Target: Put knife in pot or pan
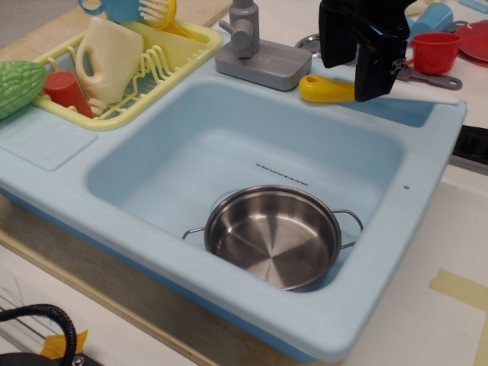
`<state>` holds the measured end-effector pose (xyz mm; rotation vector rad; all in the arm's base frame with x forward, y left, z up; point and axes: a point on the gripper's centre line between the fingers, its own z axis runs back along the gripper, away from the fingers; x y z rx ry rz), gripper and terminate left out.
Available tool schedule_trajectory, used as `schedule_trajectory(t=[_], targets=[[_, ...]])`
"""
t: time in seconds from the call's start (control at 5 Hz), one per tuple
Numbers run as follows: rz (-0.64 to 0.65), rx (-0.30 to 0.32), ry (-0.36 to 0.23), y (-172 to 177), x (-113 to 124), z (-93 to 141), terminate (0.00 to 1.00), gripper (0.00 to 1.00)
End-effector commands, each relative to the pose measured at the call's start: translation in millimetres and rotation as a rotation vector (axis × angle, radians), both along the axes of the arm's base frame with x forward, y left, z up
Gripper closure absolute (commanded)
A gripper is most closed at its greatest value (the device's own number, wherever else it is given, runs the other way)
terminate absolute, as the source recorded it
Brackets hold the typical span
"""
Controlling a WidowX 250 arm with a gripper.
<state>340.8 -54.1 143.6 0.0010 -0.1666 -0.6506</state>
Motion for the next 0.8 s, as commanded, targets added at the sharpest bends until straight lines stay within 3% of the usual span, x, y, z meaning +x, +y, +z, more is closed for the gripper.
schedule_trajectory(t=[0.0,0.4,0.6], targets=[[-0.001,-0.031,-0.041,12,10,-3,0.00,0.00],[-0.008,-0.064,-0.011,13,16,-21,0.00,0.00],[-0.015,-0.073,0.018,10,19,-26,0.00,1.00]])
